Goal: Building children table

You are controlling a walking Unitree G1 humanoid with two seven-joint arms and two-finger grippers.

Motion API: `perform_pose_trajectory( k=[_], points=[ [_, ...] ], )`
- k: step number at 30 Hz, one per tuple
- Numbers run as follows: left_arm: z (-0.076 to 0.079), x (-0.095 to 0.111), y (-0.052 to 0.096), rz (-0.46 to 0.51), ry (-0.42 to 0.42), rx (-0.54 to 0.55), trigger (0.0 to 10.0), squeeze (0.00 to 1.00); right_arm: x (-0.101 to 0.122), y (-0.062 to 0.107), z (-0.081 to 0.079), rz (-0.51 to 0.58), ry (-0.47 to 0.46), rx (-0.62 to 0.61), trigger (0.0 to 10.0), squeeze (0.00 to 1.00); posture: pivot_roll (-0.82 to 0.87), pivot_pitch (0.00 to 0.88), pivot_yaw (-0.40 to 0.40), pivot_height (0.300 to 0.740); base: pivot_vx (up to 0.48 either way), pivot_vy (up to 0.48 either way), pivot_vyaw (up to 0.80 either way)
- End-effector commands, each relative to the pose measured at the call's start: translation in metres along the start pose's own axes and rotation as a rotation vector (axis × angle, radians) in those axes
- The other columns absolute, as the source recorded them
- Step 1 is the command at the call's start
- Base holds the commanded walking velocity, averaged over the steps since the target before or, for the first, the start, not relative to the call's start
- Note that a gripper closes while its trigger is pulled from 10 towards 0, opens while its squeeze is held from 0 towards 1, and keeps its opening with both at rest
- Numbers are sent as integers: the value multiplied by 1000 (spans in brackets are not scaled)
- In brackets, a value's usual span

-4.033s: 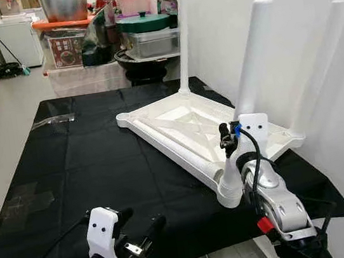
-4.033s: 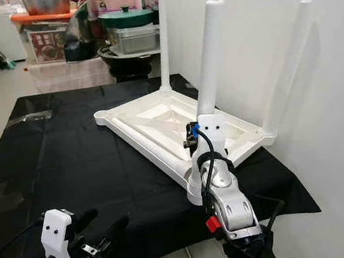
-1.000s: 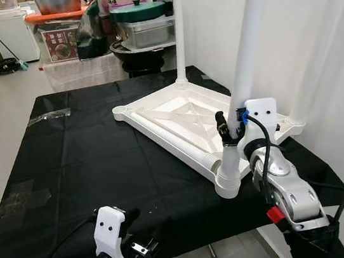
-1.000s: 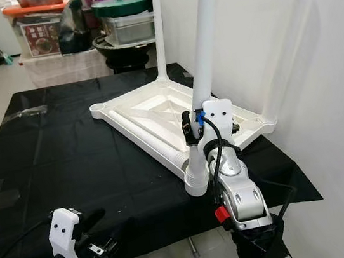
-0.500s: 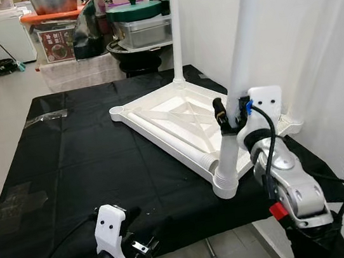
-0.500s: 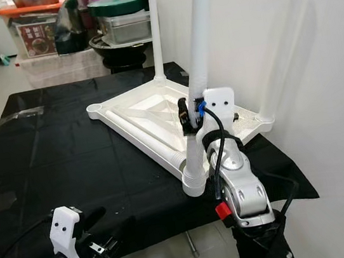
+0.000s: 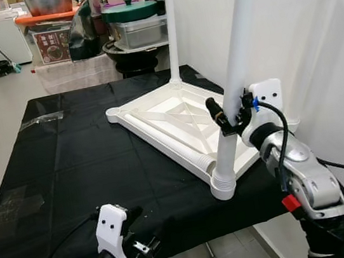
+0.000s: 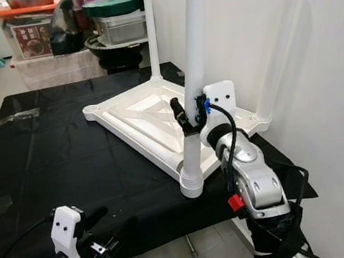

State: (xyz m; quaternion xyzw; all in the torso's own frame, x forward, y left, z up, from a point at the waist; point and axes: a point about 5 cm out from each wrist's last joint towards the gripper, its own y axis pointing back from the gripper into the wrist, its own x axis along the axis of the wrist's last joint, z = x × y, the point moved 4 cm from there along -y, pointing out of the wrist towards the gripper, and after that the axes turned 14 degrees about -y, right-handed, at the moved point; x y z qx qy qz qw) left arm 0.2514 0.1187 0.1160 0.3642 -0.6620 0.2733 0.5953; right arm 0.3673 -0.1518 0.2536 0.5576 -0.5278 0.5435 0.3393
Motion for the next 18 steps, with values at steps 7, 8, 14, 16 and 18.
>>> perform_pose_trajectory(
  k=[7,8,14,16,18],
  points=[
    [1,-5,3,-20,-2,-9,10000,0,6,-7,-4,-34,-87,181,10000,0,71,0,-32,740,0,0,0],
    [1,-4,3,-21,-3,-10,10000,0,7,-6,-8,-47,-116,251,10000,0,71,0,-32,740,0,0,0],
    [0,-4,3,-22,-5,-12,10000,0,6,-2,-17,-91,-141,393,10000,0,74,0,-31,740,0,0,0],
    [0,-4,3,-23,-6,-13,10000,0,3,1,-19,-119,-134,454,10000,0,75,0,-32,740,0,0,0],
    [1,-4,3,-23,-6,-14,10000,0,1,3,-21,-134,-135,490,10000,0,77,0,-32,740,0,0,0]
  ],
)
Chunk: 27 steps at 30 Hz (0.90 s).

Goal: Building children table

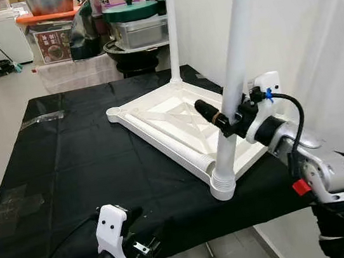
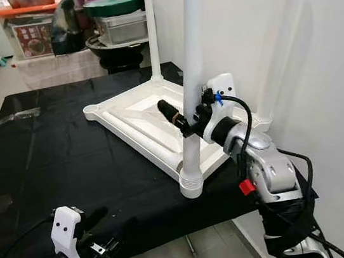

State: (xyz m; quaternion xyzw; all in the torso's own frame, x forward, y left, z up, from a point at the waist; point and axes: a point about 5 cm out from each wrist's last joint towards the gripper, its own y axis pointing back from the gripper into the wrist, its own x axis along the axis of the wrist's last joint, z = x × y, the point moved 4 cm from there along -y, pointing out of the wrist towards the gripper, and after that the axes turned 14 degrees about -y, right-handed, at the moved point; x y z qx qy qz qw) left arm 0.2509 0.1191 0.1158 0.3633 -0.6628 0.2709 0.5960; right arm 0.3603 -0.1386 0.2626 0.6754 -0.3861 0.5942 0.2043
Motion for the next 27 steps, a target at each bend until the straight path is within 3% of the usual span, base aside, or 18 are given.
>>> perform_pose_trajectory(
  k=[1,9,18,19,20,21,22,24,25,26,27],
  points=[
    [1,-4,2,-22,-4,-9,10000,0,-8,-1,-7,-42,-17,76,10000,0,77,0,-33,740,0,0,0],
    [1,-4,2,-24,-5,-8,10000,0,-20,-1,-1,-127,46,135,10000,0,79,0,-37,740,0,0,0],
    [1,-5,3,-24,-5,-6,10000,0,-23,-3,4,-169,49,171,9882,0,82,0,-44,740,0,0,0],
    [1,-5,3,-24,-4,-6,10000,0,-23,-3,4,-170,45,179,8980,0,83,0,-44,740,0,0,0],
    [1,-5,3,-25,-4,-5,10000,0,-22,-3,5,-166,36,189,7059,0,84,0,-45,740,0,0,0],
    [1,-5,3,-25,-4,-5,10000,0,-21,-3,5,-163,30,196,7059,0,84,0,-45,740,0,0,0],
    [2,-5,3,-25,-3,-5,10000,0,-20,-3,4,-155,24,216,5333,0,85,0,-46,740,0,0,0],
    [2,-5,4,-25,-3,-5,10000,0,-18,-2,3,-150,20,229,5333,0,85,0,-46,740,0,0,0],
    [2,-5,4,-26,-2,-5,10000,0,-18,-2,3,-152,26,246,1020,0,82,0,-46,740,0,0,0],
    [2,-5,4,-26,-2,-5,10000,0,-18,-2,3,-152,26,246,1020,0,82,0,-46,740,0,0,0],
    [2,-5,4,-26,-2,-5,10000,0,-18,-1,3,-154,27,248,0,0,82,0,-46,740,0,0,0]
  ],
)
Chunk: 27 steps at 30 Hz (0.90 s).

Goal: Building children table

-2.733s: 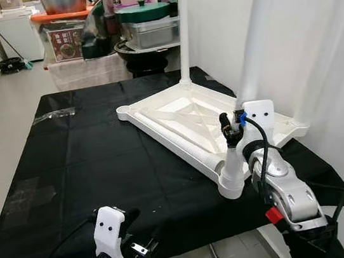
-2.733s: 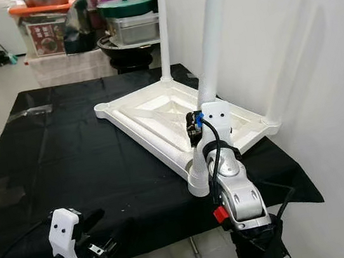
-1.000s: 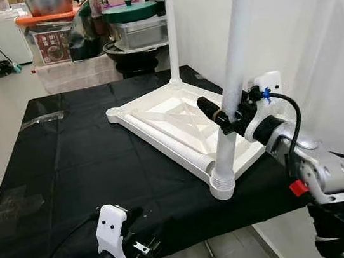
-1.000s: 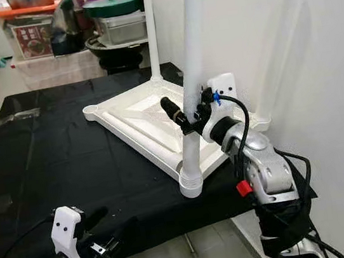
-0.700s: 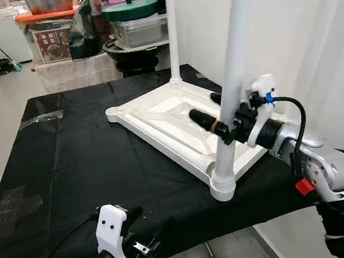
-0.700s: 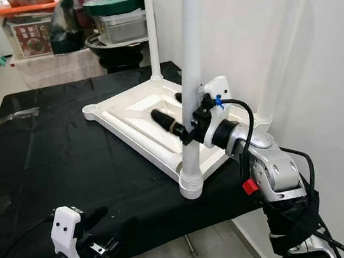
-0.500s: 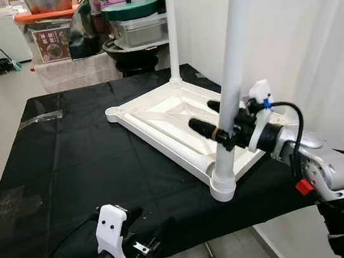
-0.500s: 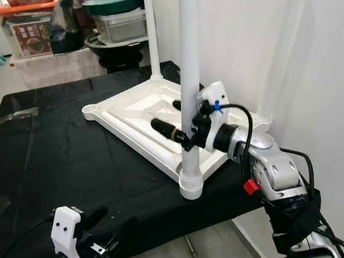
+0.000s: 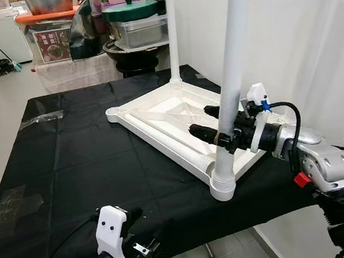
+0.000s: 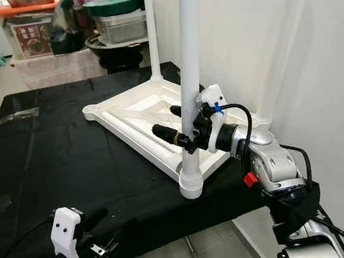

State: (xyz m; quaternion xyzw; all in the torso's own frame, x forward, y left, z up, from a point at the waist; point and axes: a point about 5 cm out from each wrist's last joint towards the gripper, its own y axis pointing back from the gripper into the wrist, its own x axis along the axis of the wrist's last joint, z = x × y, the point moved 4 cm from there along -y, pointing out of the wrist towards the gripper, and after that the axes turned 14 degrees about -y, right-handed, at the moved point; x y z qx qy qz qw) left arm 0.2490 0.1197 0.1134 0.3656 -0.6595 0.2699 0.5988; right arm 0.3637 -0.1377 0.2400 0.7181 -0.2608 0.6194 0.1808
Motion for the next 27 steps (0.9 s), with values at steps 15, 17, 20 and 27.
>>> perform_pose_trajectory(
  k=[15,17,20,27],
  points=[
    [1,-2,1,-14,-7,-9,10000,0,1,-3,1,-7,21,42,0,0,82,0,-47,740,0,0,0],
    [1,-2,1,-13,-6,-9,10000,0,1,-3,5,-1,15,13,0,0,82,0,-48,740,0,0,0],
    [2,-2,1,-13,-6,-7,10000,0,-4,-5,16,-6,11,-105,0,0,80,0,-48,740,0,0,0],
    [2,-2,1,-14,-5,-5,10000,0,-22,2,41,5,-60,-480,0,0,78,0,-46,740,0,0,0]
  ],
)
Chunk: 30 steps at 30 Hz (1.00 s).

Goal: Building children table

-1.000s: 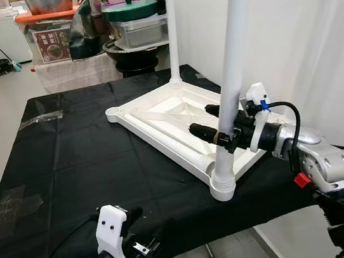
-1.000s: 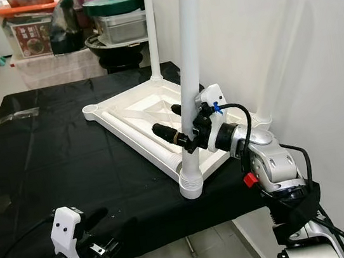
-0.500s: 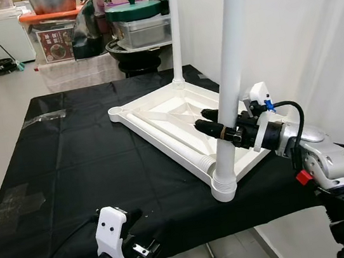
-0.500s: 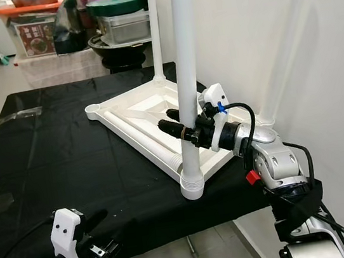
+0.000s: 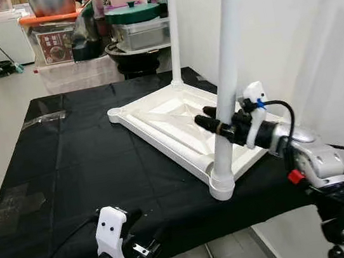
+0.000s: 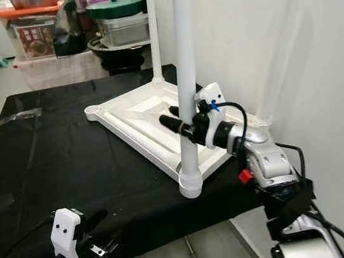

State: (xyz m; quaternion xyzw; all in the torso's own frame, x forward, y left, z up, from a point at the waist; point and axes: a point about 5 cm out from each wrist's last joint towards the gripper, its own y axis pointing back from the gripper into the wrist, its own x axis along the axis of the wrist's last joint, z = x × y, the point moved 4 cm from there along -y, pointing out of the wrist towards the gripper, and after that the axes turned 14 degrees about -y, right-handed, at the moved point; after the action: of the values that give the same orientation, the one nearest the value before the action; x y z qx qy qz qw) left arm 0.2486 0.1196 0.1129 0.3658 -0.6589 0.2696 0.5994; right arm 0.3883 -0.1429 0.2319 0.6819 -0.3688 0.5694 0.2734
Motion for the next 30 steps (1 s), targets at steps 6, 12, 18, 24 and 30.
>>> perform_pose_trajectory(
  k=[6,12,18,24,30],
  points=[
    [0,-2,0,-10,-10,-2,10000,0,-32,21,28,-21,-19,-463,0,0,79,0,-47,740,0,0,0],
    [0,-2,-1,-9,-11,-1,10000,0,-47,34,20,-29,22,-614,0,0,78,0,-46,740,0,0,0],
    [1,-2,-2,-7,-11,-2,10000,0,-51,38,19,-35,22,-718,0,0,76,0,-51,740,0,0,0],
    [1,-2,-2,-5,-8,3,10000,0,-40,35,27,-11,0,-779,0,0,75,0,-55,740,0,0,0],
    [2,-2,-2,-7,-4,4,10000,0,-35,34,24,-8,18,-765,10000,0,73,0,-56,740,0,0,0]
  ],
)
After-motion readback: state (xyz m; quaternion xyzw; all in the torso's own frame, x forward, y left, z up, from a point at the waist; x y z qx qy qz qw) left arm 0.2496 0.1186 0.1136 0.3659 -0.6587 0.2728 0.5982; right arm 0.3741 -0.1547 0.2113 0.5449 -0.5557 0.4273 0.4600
